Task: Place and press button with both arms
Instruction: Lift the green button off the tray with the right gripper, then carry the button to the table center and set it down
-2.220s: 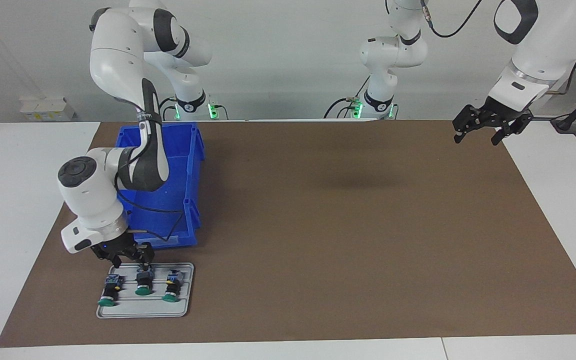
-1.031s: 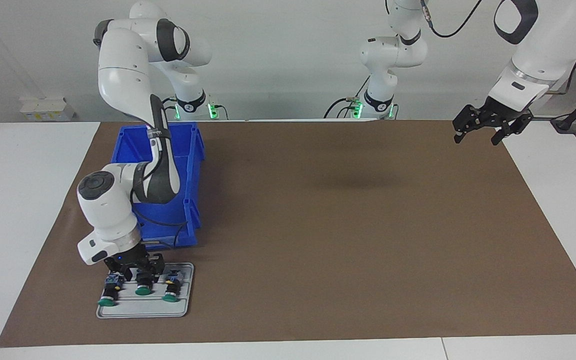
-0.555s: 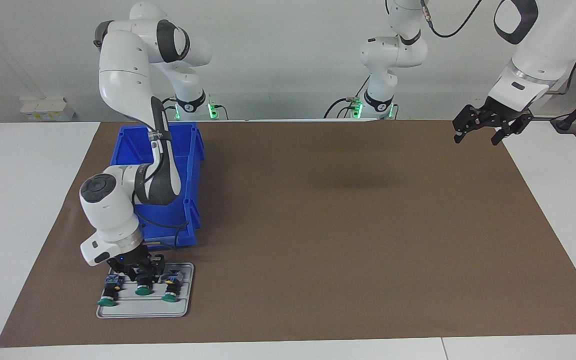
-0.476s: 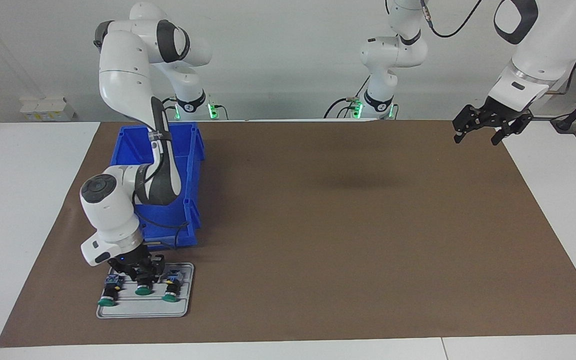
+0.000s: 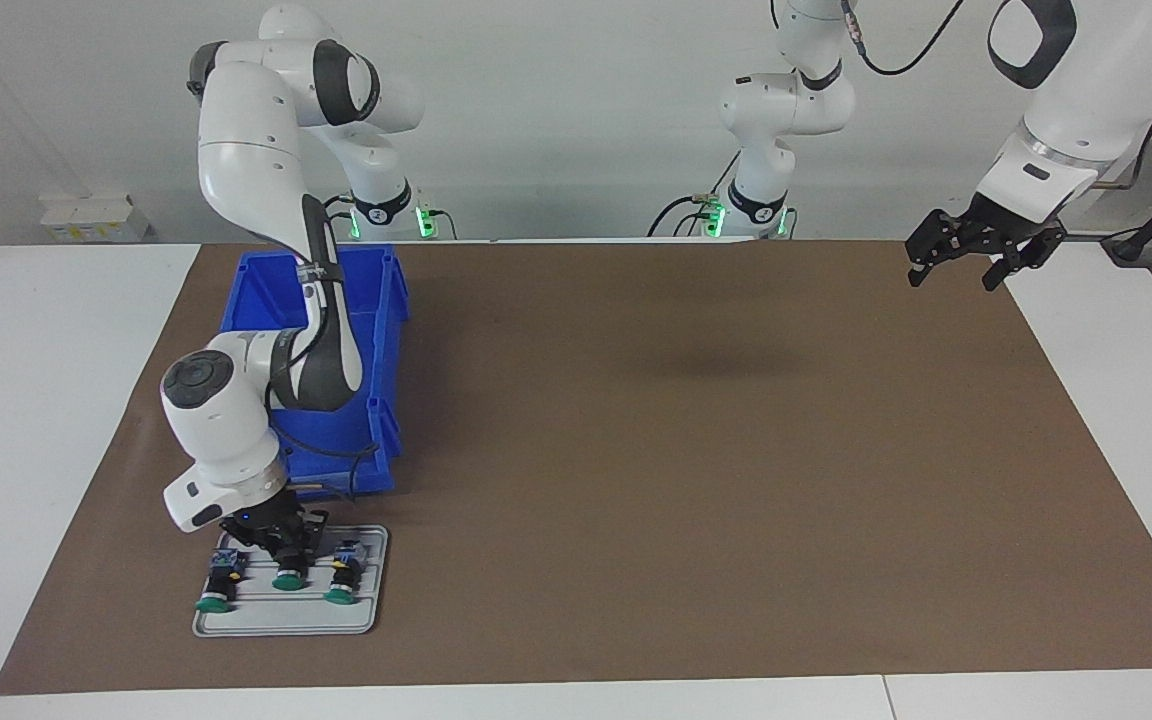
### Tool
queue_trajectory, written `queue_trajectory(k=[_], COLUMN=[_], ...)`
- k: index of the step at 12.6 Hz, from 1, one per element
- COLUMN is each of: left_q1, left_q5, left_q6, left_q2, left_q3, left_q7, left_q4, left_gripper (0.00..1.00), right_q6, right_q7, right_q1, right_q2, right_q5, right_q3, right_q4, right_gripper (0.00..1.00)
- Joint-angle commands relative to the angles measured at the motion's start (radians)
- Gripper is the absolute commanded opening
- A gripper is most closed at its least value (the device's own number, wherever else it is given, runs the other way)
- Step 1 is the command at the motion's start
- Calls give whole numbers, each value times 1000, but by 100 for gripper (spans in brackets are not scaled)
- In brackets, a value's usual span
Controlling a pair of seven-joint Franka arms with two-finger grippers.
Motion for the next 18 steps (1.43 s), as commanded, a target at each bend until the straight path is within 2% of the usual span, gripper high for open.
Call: queue_trajectory(k=[1,3,5,7,9,12,16,18], left_q1=[9,9,9,9,9,9,9,9], left_q5=[6,6,6,6,6,6,6,6], left_q6=[-3,-3,-3,-3,-3,-3,-3,-3], left_q2=[-21,-21,-21,-21,-21,-21,-21,-21], left_q3=[-8,-8,-8,-8,-8,-8,-8,-8], left_q7=[-7,-7,-7,-7,-7,-7,-7,-7], left_q4=[-25,-25,-25,-25,-25,-25,-25,-25], left_gripper=[100,100,100,100,100,100,100,100], right_q6=[-149,-266,-394,-545,-629,-630,-527,-493], right_q7=[0,9,96,278,560,962,1421,1628], right_q1=[-5,-5,7,96,191,325,450,544], right_q2=[1,-5,-29,-58,-66,-72,-68,1], right_q5=[7,7,0,-7,-46,-56,-56,-107], right_q3=[7,5,10,-4,-4,3,10,8], right_q4=[103,196,255,327,388,390,372,366], right_gripper=[7,6,6,6,5,5,3,0])
